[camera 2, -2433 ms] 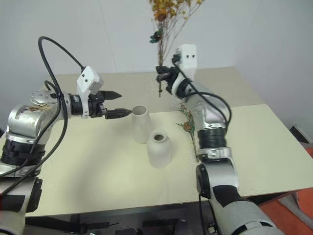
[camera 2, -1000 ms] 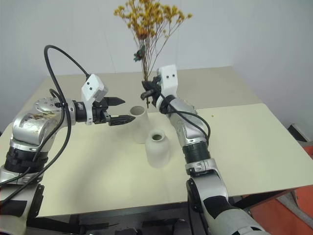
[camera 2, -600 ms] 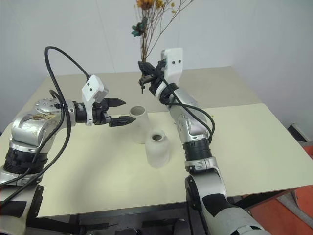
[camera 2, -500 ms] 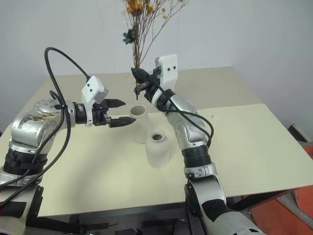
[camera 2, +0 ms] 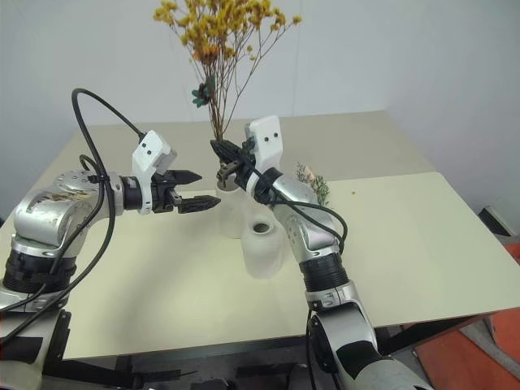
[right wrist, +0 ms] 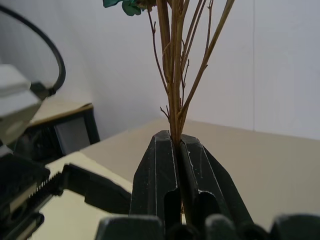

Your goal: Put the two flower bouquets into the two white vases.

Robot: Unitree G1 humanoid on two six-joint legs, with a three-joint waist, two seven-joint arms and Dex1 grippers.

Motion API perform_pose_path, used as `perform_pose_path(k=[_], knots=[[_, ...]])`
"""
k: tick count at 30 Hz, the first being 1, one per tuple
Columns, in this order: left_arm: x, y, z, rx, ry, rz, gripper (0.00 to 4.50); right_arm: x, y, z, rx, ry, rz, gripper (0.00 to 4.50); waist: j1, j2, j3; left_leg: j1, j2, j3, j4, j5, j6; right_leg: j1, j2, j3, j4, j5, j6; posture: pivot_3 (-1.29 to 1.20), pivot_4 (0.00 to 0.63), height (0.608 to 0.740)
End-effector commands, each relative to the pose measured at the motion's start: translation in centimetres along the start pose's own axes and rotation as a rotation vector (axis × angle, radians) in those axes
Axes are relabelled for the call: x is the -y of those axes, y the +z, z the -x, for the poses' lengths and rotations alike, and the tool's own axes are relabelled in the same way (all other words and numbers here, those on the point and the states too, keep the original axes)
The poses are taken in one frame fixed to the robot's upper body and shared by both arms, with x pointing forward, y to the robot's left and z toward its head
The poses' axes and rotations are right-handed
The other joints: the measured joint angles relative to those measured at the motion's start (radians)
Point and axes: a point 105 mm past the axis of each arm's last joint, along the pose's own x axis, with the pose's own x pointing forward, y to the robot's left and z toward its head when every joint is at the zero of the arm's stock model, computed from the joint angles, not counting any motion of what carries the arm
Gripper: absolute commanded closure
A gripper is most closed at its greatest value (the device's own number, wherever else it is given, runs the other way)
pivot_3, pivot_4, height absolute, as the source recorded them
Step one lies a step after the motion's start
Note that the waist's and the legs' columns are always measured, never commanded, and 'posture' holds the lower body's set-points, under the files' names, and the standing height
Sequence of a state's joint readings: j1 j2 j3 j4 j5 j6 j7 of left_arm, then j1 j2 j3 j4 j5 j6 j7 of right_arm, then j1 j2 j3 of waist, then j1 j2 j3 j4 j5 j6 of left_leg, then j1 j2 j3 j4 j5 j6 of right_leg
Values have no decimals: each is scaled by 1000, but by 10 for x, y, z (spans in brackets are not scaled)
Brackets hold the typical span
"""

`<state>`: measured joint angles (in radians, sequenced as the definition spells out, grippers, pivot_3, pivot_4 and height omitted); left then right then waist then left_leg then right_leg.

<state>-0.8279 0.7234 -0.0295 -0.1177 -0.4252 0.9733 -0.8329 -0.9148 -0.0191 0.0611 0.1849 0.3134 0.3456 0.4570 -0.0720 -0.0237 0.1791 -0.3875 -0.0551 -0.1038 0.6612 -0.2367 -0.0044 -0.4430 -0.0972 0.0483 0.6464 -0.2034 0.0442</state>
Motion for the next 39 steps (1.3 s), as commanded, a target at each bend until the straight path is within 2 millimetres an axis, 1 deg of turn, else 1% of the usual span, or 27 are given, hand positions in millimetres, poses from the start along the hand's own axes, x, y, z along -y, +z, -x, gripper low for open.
perform_pose_path(k=[1,4,7,8,9,11,14,16,20,23,26,31,34,36,39], knots=[[-4,19,8,50,30,-28,0,-7,8,1,34,39,83,4212,1,0,0,0,0,0,0,0,0,0,0,0,0,0,0,0,150,740],[-5,20,8,52,33,-27,0,-7,4,3,21,42,106,3392,0,0,0,0,0,0,0,0,0,0,0,0,0,0,0,0,150,740],[-5,21,8,53,33,-29,0,-8,3,6,20,51,119,2351,0,0,0,0,0,0,0,0,0,0,0,0,0,0,0,0,150,740],[-5,21,8,55,32,-29,0,-9,3,7,19,56,125,2086,0,0,0,0,0,0,0,0,0,0,0,0,0,0,0,0,150,740],[-5,21,8,56,32,-29,0,-10,3,8,18,59,130,1679,1,0,0,0,0,0,0,0,0,0,0,0,0,0,0,0,150,740],[-5,22,8,61,31,-27,0,-10,3,10,17,64,136,1089,0,0,0,0,0,0,0,0,0,0,0,0,0,0,0,0,150,740],[-4,25,8,70,21,-35,0,-10,6,19,15,82,151,55,1,0,0,0,0,0,0,0,0,0,0,0,0,0,0,0,150,740],[-2,26,8,74,9,-43,0,-10,7,24,10,95,156,20,2,0,0,0,0,0,0,0,0,0,0,0,0,0,0,0,150,740],[4,29,9,104,-20,-57,0,-8,6,39,-8,121,148,20,2,0,0,0,0,0,0,0,0,1,0,0,0,0,0,0,150,740],[4,30,8,111,-20,-61,0,2,10,52,-8,108,144,20,2,0,0,0,0,0,0,0,0,1,0,0,-1,0,0,0,150,740],[5,32,8,125,-35,-66,0,14,19,63,6,76,121,20,3,0,0,0,0,0,0,0,0,1,0,0,-1,0,0,0,150,740],[16,34,12,168,-123,-119,0,30,45,88,69,67,72,20,4,0,0,0,0,0,0,0,0,2,0,-1,-4,0,0,0,150,740],[22,37,11,195,-169,-139,0,41,57,98,92,33,52,20,4,0,0,0,0,1,0,0,0,2,0,-1,-5,0,0,0,150,740],[26,38,11,209,-205,-147,0,49,54,102,41,-14,86,20,5,0,0,1,0,1,0,0,0,2,0,-1,-5,0,0,0,150,740],[33,40,10,221,-251,-159,0,65,25,111,-207,-102,240,20,7,0,0,2,0,2,0,0,0,3,0,0,-5,0,0,0,150,740]])
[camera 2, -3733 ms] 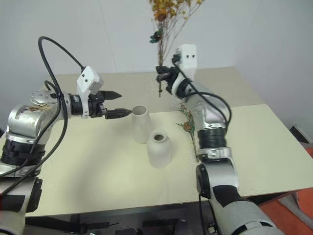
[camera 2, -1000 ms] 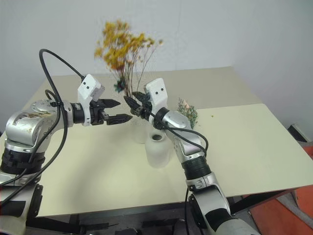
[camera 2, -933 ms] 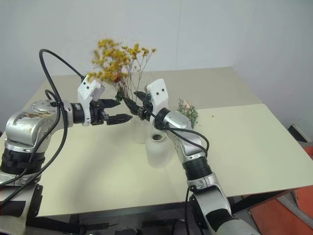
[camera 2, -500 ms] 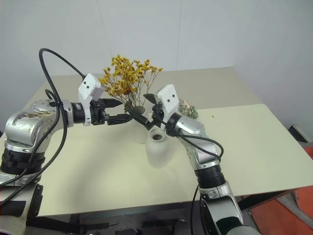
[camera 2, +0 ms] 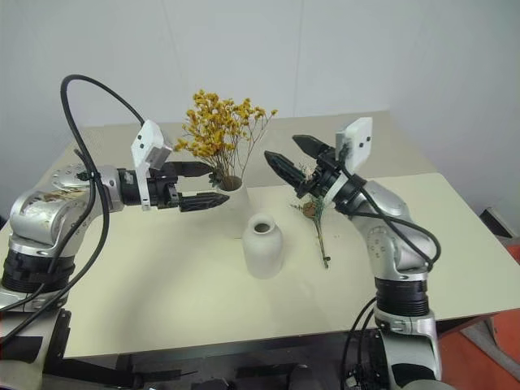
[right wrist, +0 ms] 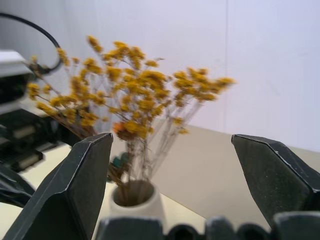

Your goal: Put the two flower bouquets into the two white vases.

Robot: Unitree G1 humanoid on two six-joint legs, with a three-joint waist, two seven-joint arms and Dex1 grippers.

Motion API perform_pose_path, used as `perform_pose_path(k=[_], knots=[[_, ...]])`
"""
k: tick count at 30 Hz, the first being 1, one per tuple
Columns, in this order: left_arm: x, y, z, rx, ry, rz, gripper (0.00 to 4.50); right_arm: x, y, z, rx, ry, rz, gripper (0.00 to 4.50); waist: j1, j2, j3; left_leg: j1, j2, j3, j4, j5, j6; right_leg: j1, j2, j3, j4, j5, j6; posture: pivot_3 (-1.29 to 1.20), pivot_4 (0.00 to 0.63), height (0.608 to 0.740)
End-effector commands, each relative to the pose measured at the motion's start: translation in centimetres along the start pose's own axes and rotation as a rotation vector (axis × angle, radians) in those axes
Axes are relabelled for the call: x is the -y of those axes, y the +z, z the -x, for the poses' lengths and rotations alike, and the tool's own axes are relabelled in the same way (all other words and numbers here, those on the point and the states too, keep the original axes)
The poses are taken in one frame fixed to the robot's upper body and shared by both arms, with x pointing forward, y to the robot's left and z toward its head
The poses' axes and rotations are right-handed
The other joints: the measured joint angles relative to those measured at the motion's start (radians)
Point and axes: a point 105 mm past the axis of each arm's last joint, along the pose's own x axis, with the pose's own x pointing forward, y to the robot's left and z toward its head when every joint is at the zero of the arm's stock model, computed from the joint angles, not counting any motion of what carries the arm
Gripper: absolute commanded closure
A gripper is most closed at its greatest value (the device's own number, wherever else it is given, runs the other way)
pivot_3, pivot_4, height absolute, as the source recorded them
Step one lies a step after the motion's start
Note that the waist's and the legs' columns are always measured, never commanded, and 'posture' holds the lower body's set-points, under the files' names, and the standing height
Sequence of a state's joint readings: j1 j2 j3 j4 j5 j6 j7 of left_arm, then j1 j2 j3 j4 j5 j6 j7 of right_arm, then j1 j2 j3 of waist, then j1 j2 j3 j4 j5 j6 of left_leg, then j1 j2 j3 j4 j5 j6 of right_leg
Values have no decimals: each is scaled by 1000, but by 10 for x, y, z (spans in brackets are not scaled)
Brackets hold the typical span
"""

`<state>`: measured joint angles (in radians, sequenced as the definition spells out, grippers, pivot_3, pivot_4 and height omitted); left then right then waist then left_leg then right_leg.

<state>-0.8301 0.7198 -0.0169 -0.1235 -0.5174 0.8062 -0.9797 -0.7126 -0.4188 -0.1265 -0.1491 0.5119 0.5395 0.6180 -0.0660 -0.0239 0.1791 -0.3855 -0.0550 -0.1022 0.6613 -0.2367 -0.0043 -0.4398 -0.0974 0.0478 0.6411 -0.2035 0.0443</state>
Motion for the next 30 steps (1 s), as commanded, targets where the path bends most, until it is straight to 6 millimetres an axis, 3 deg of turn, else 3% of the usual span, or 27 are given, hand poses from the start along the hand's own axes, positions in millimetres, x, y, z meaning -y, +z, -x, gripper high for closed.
perform_pose_path(k=[1,5,13,21,30], knots=[[9,16,1,56,-53,-63,0,9,-23,12,-206,-56,142,20,3,0,0,0,0,0,0,0,0,0,0,0,0,0,0,0,150,740],[14,18,0,74,-95,-68,0,17,-31,20,-299,-122,69,20,0,0,0,0,0,1,0,0,0,0,0,0,-1,0,0,0,150,740],[26,25,0,105,-175,-97,0,54,-51,34,-657,-467,-121,20,2,0,0,0,0,1,0,0,0,0,0,1,0,0,-1,0,150,740],[39,28,-10,105,-238,-102,0,45,-70,47,-949,-430,-288,20,18,0,0,-2,0,1,0,0,0,0,0,0,-1,0,-1,0,150,740],[52,29,-20,102,-295,-98,0,42,-94,58,-1089,-408,-346,20,18,0,0,-2,0,1,0,0,0,0,0,0,-1,0,-1,0,150,740]])
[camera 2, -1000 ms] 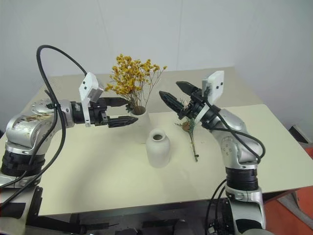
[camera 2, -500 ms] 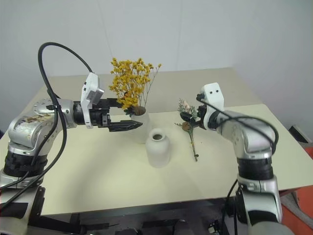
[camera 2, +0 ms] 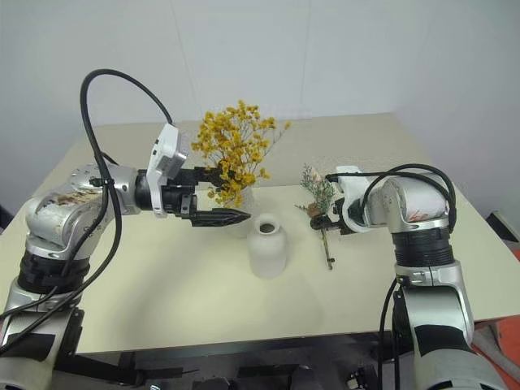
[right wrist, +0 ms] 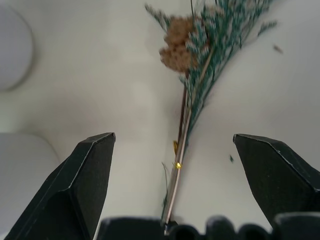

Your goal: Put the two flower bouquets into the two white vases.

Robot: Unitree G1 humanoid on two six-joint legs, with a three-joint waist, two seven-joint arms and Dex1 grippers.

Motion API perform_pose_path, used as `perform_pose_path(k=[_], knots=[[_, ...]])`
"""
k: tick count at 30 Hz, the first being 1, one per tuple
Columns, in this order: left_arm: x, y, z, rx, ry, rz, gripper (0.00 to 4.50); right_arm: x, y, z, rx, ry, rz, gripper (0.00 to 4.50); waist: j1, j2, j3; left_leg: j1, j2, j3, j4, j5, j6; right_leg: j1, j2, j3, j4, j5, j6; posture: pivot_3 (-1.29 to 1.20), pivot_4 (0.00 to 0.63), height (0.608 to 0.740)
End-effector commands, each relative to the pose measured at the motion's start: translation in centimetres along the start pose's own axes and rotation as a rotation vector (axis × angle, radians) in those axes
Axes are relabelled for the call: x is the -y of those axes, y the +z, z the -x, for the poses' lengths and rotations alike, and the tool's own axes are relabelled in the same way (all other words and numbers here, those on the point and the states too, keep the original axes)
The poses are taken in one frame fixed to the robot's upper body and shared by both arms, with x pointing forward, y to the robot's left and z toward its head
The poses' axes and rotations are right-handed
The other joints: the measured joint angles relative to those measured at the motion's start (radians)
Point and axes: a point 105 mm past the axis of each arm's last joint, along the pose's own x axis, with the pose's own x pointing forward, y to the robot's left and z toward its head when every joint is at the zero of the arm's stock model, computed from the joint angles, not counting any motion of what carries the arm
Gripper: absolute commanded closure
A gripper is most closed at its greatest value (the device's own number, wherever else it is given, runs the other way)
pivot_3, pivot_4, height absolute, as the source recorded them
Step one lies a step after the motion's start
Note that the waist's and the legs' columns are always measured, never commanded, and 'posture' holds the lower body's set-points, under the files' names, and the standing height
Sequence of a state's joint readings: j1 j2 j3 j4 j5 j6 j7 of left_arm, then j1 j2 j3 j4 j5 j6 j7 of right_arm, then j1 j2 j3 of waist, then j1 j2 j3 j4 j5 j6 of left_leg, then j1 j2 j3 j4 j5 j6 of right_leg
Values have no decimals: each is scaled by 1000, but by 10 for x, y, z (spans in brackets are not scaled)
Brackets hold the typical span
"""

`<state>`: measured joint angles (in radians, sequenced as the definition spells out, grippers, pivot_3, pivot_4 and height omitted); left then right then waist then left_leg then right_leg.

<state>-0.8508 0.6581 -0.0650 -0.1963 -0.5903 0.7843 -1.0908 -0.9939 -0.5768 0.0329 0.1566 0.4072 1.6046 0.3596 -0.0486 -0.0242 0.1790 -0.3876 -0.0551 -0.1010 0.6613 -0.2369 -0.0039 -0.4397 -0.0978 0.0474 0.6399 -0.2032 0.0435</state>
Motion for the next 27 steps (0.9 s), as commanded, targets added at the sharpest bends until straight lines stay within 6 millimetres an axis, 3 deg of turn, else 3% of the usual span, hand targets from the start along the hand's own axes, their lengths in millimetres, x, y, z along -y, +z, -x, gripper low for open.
perform_pose_path(k=[1,8,27], knots=[[10,12,-6,12,-41,-46,0,-3,1,2,-13,15,19,20,0,0,0,0,0,0,0,0,0,0,0,0,0,0,0,0,150,740],[10,22,-1,-5,-8,-94,0,-16,-10,-5,-45,58,65,20,1,0,0,0,0,0,0,0,0,0,0,0,0,0,0,0,150,740],[-25,66,52,46,240,-195,0,-22,-9,-12,-37,66,48,20,-1,0,0,0,0,0,0,0,0,0,0,0,0,0,0,0,150,740]])
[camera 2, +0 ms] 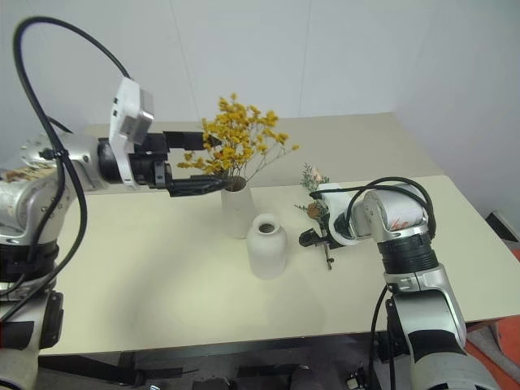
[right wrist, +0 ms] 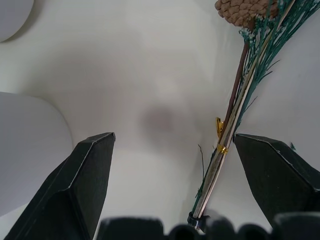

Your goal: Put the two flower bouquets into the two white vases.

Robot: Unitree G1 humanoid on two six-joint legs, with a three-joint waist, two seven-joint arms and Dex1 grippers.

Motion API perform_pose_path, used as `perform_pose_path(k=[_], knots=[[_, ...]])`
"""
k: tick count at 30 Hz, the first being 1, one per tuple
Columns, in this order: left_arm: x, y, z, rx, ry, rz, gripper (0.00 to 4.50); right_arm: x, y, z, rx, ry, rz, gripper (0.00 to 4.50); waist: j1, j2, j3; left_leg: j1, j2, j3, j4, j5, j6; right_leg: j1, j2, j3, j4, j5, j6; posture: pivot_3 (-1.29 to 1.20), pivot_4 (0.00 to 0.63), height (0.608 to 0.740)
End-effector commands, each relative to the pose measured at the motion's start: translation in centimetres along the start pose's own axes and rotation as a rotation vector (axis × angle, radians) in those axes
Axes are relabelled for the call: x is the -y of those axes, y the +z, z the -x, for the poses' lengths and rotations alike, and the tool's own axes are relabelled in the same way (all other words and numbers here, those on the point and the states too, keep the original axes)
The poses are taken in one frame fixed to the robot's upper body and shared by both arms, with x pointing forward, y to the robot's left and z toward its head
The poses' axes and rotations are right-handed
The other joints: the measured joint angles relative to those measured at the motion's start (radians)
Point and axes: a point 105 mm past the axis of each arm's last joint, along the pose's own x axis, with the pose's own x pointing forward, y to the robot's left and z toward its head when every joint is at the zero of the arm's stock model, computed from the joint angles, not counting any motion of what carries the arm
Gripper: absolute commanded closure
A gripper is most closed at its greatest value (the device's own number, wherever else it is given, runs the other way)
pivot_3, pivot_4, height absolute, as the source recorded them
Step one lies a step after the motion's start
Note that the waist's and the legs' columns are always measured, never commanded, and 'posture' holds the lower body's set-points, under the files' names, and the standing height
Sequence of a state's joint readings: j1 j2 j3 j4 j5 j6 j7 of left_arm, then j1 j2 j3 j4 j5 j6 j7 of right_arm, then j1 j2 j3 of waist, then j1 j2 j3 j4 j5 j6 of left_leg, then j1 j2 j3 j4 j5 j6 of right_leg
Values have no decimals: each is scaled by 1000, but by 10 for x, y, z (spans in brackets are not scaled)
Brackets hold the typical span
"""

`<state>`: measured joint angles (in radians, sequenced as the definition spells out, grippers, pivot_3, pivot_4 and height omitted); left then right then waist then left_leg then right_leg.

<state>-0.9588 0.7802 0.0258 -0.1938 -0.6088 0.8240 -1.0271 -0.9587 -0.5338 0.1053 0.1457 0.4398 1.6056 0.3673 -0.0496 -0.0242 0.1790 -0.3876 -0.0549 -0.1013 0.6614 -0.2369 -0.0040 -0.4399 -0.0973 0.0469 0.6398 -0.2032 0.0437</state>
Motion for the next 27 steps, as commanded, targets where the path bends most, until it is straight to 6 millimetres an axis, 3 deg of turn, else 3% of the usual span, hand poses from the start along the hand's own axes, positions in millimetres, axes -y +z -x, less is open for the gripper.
perform_pose_path(k=[1,14,18,22,27], knots=[[-12,27,18,64,75,-79,0,1,8,7,42,-5,-1,20,0,0,0,0,0,0,0,0,0,0,0,0,0,0,0,0,150,740],[-15,45,33,129,133,-132,0,1,6,6,52,-6,1,20,0,0,0,0,0,0,0,0,0,0,0,0,0,0,0,0,150,740],[-23,61,45,227,188,-134,0,0,5,6,52,-4,3,20,0,0,0,0,0,0,0,0,0,0,0,0,0,0,0,0,150,740],[-10,68,51,298,108,-117,0,-1,5,5,54,-3,3,20,0,0,0,0,0,0,0,0,0,0,0,0,0,0,0,0,150,740],[15,59,44,311,-66,-66,0,-1,5,4,57,0,8,20,1,0,0,0,0,0,0,0,0,0,0,0,0,0,0,0,150,740]])
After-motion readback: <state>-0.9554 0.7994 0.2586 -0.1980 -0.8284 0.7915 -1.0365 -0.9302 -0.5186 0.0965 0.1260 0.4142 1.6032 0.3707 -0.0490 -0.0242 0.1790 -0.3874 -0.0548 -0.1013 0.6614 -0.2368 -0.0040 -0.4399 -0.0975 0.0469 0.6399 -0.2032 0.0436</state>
